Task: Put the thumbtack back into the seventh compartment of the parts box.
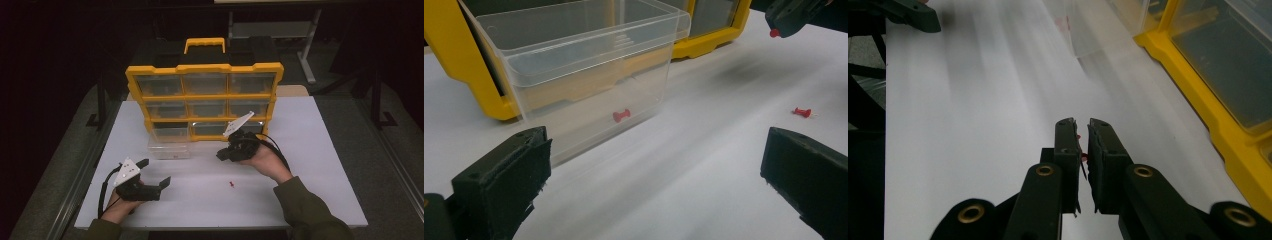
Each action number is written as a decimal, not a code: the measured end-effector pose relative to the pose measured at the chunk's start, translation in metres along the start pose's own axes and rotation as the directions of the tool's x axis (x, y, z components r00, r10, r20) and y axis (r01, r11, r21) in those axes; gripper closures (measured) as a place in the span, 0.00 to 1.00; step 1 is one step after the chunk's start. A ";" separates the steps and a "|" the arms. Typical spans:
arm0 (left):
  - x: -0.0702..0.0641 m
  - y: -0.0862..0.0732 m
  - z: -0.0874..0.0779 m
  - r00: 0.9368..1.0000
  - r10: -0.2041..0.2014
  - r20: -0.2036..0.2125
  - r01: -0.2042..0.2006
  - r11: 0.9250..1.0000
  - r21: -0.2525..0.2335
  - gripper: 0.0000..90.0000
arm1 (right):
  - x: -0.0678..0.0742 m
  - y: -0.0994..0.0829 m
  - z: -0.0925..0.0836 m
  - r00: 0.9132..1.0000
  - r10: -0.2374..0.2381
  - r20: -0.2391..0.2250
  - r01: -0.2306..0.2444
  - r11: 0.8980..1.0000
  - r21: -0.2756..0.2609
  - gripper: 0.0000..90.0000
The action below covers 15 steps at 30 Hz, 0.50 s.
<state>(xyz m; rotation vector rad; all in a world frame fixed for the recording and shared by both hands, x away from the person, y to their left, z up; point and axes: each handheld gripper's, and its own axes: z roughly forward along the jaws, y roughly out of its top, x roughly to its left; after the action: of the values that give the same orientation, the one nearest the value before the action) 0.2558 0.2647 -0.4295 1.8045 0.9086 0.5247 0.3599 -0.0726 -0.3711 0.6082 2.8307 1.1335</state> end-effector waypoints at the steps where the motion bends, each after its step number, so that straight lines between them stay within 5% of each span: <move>1: 0.000 0.000 0.000 1.000 0.001 -0.001 -0.001 1.000 0.000 0.00 | 0.000 0.001 0.000 1.000 0.007 -0.004 -0.007 1.000 -0.003 0.92; 15: 0.000 0.000 0.000 1.000 0.012 0.001 -0.012 1.000 0.010 0.00 | -0.001 0.019 0.005 1.000 -0.005 -0.004 0.005 1.000 -0.024 0.92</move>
<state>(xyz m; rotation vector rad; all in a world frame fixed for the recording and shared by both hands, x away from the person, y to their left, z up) 0.2559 0.2652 -0.4291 1.8196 0.9019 0.5274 0.3684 -0.0575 -0.3621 0.5980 2.8156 1.1674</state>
